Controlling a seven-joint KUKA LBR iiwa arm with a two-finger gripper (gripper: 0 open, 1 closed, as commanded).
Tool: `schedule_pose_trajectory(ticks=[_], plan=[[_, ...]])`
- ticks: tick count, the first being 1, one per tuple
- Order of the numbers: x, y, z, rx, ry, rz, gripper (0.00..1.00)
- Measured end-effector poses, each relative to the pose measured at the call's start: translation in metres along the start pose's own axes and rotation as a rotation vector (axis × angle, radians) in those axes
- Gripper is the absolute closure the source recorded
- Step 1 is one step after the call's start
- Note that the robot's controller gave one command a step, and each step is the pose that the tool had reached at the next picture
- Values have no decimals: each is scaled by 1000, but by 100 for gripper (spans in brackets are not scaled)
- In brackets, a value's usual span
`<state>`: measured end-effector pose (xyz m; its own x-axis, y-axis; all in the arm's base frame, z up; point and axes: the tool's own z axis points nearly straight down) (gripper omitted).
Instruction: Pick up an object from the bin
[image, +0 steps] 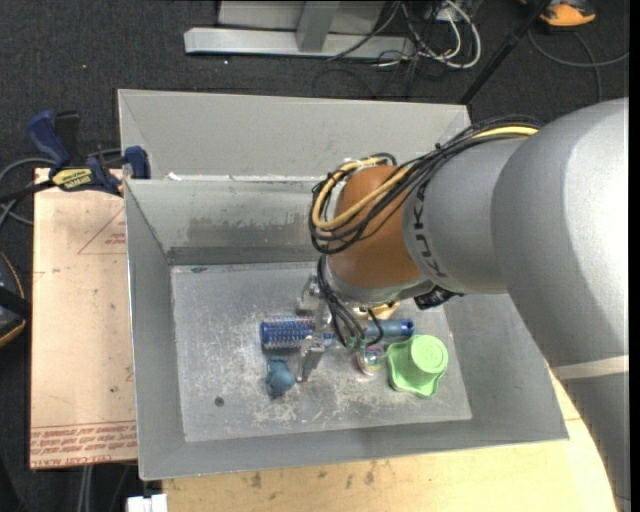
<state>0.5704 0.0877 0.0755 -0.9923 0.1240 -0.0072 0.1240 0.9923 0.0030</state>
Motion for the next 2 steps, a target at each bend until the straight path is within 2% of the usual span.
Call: schedule_pose_trajectory(ticks=[1, 2], plan=[[-2, 1, -3, 1, 3, -2, 0], [-4, 2, -6, -2, -4, -1, 100]])
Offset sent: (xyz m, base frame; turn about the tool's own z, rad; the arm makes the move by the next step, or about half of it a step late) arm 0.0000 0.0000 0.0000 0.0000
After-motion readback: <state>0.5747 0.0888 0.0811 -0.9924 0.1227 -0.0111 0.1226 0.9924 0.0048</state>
